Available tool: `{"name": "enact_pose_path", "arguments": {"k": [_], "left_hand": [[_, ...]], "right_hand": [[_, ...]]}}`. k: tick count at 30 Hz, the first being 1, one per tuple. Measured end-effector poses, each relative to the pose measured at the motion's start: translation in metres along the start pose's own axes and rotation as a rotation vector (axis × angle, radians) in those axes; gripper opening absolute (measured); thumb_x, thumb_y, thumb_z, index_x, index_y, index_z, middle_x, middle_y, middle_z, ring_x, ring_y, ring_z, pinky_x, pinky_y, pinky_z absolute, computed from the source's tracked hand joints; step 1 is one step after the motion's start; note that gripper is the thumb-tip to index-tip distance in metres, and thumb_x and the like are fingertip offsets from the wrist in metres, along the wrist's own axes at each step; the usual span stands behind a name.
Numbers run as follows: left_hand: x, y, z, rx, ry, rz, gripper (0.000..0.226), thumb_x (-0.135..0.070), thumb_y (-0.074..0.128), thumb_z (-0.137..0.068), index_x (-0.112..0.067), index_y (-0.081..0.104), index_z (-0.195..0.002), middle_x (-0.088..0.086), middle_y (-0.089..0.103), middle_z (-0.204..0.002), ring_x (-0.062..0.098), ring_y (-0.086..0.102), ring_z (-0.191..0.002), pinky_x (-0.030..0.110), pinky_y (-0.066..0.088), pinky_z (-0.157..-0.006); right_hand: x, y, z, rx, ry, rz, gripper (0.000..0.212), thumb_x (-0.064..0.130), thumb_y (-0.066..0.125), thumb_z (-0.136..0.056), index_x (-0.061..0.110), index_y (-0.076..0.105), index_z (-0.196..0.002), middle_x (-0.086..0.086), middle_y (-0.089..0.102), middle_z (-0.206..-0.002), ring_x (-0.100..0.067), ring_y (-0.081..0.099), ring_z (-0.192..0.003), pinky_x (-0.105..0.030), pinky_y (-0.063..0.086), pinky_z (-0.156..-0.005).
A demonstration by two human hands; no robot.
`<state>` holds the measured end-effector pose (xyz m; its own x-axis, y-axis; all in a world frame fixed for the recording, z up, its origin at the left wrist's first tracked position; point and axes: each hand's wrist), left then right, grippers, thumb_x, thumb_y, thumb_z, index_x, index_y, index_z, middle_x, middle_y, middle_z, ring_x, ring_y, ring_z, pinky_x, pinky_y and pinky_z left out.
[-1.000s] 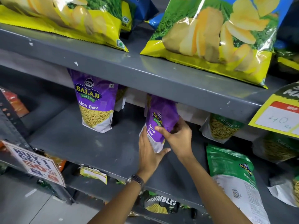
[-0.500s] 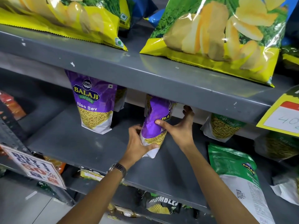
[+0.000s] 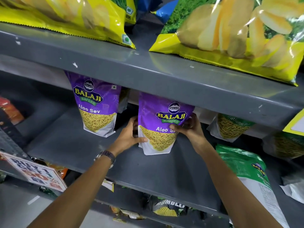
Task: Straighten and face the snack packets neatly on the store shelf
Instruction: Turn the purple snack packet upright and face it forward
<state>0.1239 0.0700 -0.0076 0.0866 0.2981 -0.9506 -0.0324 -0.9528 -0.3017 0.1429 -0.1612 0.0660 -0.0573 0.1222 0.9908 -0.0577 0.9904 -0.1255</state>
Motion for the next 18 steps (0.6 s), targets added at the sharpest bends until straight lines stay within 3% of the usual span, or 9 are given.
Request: {"name": "enact_pose_path", "arguments": {"k": [3, 5, 9, 11, 13, 15, 18], "left_hand": [[0.012, -0.004, -0.003, -0.053, -0.011, 0.063, 0.076, 0.0, 0.07, -0.073, -0.014, 0.029, -0.136, 0.006, 0.053, -0.125, 0.028, 0.055, -0.12, 0.037, 0.049, -0.095], [0.014, -0.004, -0.002, -0.07, -0.04, 0.185, 0.073, 0.008, 0.064, -0.072, -0.016, 0.032, -0.134, 0.005, 0.052, -0.124, 0.03, 0.051, -0.124, 0.039, 0.047, -0.095], [0.012, 0.004, 0.0, 0.061, -0.078, 0.199, 0.084, -0.036, 0.09, -0.05, -0.036, 0.043, -0.12, 0.0, 0.057, -0.13, 0.017, 0.054, -0.122, 0.041, 0.045, -0.102], [0.01, 0.011, -0.001, 0.051, -0.099, 0.113, 0.084, -0.055, 0.088, -0.042, -0.045, 0.044, -0.113, -0.005, 0.061, -0.125, 0.016, 0.056, -0.119, 0.046, 0.046, -0.101], [0.008, 0.015, -0.002, 0.003, -0.095, 0.088, 0.086, -0.061, 0.085, -0.04, -0.042, 0.043, -0.112, -0.009, 0.061, -0.122, 0.015, 0.056, -0.116, 0.047, 0.046, -0.1], [0.006, 0.015, -0.003, -0.01, -0.069, 0.089, 0.087, -0.061, 0.084, -0.041, -0.035, 0.042, -0.113, -0.01, 0.062, -0.119, 0.013, 0.058, -0.113, 0.047, 0.047, -0.099], [0.005, 0.013, 0.0, -0.007, -0.017, 0.065, 0.084, -0.061, 0.082, -0.045, -0.033, 0.04, -0.112, -0.012, 0.061, -0.117, 0.012, 0.058, -0.112, 0.046, 0.048, -0.098]], "right_hand": [[-0.004, 0.009, 0.004, -0.111, -0.044, 0.035, 0.069, 0.003, 0.086, -0.055, 0.013, 0.052, -0.113, -0.001, 0.068, -0.104, -0.01, 0.067, -0.09, -0.02, 0.057, -0.071], [-0.007, 0.015, 0.007, -0.176, -0.062, 0.04, 0.063, 0.007, 0.088, -0.054, 0.019, 0.054, -0.105, 0.004, 0.069, -0.099, -0.003, 0.067, -0.085, -0.028, 0.056, -0.079], [-0.009, 0.024, 0.013, -0.258, -0.076, 0.074, 0.062, 0.018, 0.09, -0.052, 0.023, 0.055, -0.102, 0.012, 0.068, -0.093, -0.009, 0.067, -0.089, -0.034, 0.055, -0.085], [-0.01, 0.026, 0.016, -0.28, -0.069, 0.09, 0.064, 0.025, 0.091, -0.05, 0.024, 0.056, -0.103, 0.013, 0.069, -0.093, -0.01, 0.068, -0.09, -0.035, 0.055, -0.084], [-0.009, 0.025, 0.019, -0.26, -0.067, 0.071, 0.062, 0.024, 0.09, -0.053, 0.022, 0.056, -0.105, 0.01, 0.07, -0.095, -0.009, 0.069, -0.09, -0.031, 0.056, -0.08], [-0.007, 0.02, 0.022, -0.207, -0.063, -0.034, 0.044, 0.01, 0.083, -0.064, 0.015, 0.057, -0.1, 0.005, 0.069, -0.091, -0.001, 0.068, -0.078, -0.019, 0.054, -0.069], [-0.006, 0.007, 0.023, -0.182, -0.044, -0.125, 0.02, 0.003, 0.073, -0.073, 0.015, 0.061, -0.083, 0.007, 0.072, -0.079, 0.001, 0.066, -0.067, -0.014, 0.052, -0.064]]}}
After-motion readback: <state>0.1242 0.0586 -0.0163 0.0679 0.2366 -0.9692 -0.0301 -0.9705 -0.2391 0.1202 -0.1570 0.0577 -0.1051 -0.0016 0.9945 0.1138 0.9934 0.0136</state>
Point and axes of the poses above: each hand's wrist, its own z-axis away from the middle knuckle, its own y-axis out of the palm, x = y × z
